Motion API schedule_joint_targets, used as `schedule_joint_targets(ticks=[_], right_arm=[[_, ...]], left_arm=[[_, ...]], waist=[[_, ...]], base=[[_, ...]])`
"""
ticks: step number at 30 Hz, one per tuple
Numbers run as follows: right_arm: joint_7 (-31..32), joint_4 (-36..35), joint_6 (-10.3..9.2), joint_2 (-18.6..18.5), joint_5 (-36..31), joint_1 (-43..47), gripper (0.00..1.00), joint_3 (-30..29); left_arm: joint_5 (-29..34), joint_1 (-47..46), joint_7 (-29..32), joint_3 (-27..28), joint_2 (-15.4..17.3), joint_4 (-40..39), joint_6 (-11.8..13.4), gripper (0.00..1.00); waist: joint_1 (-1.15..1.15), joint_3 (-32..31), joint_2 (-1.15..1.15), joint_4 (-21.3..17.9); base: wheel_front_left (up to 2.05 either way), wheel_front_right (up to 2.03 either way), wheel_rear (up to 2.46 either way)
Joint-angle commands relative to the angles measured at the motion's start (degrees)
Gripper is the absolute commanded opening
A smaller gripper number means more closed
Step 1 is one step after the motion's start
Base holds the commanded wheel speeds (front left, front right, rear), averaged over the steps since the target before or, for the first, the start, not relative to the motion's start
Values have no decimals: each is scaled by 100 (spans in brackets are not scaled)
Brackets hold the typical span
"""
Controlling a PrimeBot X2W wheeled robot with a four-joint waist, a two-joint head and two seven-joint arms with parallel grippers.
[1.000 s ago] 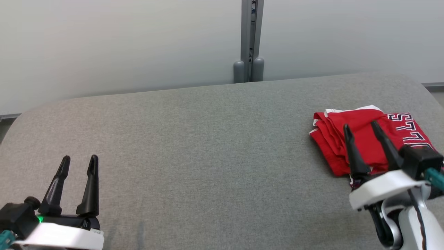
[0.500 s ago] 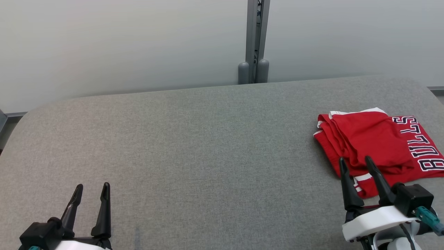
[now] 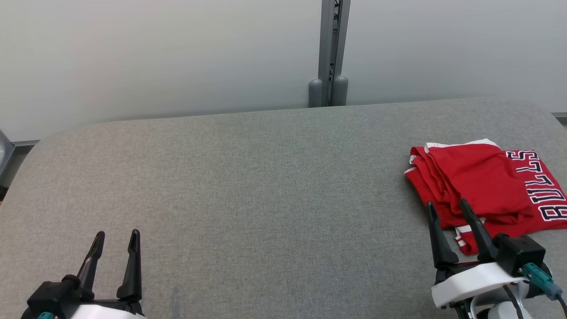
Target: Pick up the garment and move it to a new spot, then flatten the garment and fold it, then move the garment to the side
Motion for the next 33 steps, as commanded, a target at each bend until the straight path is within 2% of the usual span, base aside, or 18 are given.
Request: schedule_joint_targets(ticks=[1,13,14,17,33], right_arm=[[-38,5,1,-15,9,-54,100,7],[-55,92,1,-6,40,-99,100,127],[-14,92,0,10,33,-48,0,137],[15,205,0,36,90,80,0,148],[433,99,0,25,1657,57,0,-96]], left_arm=[[82,-92,-22,43,5,6,-27,100],[176,-139,-22,161,-104,47,-97,100],[177,-21,5,136,-112,52,-76,0],[128,58,49,120,-195,191,-76,0],[-1358,-162,474,203,-269,216,-81,0]], waist=[[0,-2,0,3],[0,1,0,-5],[0,1,0,-3],[0,2,0,-1],[0,11,0,36]], base=[[0,0,0],[0,0,0],[0,0,0],[0,0,0],[0,0,0]])
